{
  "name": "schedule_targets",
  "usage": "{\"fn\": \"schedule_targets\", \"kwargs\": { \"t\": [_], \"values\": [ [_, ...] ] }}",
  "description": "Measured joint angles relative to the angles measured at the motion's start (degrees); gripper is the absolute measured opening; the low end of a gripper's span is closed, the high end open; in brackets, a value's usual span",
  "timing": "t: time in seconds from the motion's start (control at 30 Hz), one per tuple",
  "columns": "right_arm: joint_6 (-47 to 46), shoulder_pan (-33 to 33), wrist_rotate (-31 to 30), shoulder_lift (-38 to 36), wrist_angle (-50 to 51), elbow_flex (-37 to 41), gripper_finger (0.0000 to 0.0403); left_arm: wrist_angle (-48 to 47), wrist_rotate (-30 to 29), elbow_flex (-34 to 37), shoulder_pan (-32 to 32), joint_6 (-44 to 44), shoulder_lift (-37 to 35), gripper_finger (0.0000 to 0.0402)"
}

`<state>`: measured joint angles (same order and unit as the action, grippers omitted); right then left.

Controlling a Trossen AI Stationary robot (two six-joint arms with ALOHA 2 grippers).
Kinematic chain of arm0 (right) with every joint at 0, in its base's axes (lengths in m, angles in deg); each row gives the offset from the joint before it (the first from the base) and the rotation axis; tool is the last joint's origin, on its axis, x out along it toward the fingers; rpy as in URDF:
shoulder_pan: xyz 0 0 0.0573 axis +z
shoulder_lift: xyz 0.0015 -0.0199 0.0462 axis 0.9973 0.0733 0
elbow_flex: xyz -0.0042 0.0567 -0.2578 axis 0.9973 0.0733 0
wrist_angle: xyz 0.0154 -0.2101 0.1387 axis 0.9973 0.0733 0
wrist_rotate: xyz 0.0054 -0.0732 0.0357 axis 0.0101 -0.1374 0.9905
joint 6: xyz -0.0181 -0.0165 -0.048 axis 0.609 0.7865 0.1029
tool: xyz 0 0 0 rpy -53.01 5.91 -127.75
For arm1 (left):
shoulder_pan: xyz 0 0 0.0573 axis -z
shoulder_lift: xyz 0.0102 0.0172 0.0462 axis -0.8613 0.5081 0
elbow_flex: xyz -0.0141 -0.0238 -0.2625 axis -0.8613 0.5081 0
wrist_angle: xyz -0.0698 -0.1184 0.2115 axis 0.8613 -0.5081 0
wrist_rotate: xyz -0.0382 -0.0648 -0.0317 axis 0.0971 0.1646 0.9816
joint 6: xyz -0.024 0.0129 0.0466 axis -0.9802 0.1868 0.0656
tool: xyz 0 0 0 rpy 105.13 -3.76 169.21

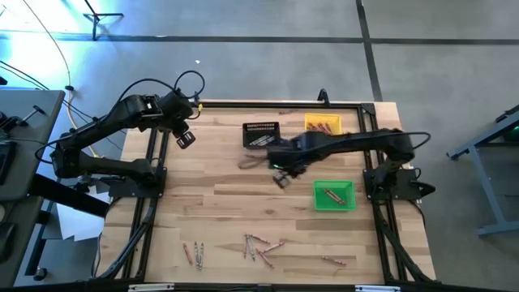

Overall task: Sort crayons
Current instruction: Put the pink crayon into the green basket, then put the red crayon into the yellow basket

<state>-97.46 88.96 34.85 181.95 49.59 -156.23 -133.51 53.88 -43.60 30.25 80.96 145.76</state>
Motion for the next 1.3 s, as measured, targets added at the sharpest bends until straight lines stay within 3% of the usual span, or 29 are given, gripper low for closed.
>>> {"fn": "schedule_targets", "kwargs": {
  "t": [0.13,0.23,0.4,0.6,0.8,1.0,1.3],
  "values": [
    [-4.14,3.60,2.53,-4.84,10.68,2.08,0.0006,0.23,0.04,0.00,0.01,-0.02,0.00,0.0081],
    [-7.92,6.18,5.56,-8.95,13.06,6.76,0.0006,0.90,0.02,0.00,0.01,-0.03,0.00,0.0081],
    [-13.10,9.03,11.71,-15.87,7.24,20.85,0.0007,4.48,0.02,0.00,0.01,-0.11,0.00,0.0081],
    [-18.75,8.31,12.28,-23.44,-5.82,37.60,0.0007,11.96,0.02,0.00,0.01,-0.10,0.00,0.0081],
    [-19.78,7.71,14.95,-28.26,-15.13,49.25,0.0007,15.28,0.11,0.00,0.01,-2.09,0.00,0.0081],
    [-19.29,7.71,14.34,-29.96,-16.61,52.34,0.0032,14.97,0.48,0.00,0.01,-8.39,0.02,0.0081],
    [-7.24,7.71,13.72,-30.28,-14.93,49.89,0.0115,14.97,1.49,0.00,0.00,-17.31,0.02,0.0081]
  ]
}}
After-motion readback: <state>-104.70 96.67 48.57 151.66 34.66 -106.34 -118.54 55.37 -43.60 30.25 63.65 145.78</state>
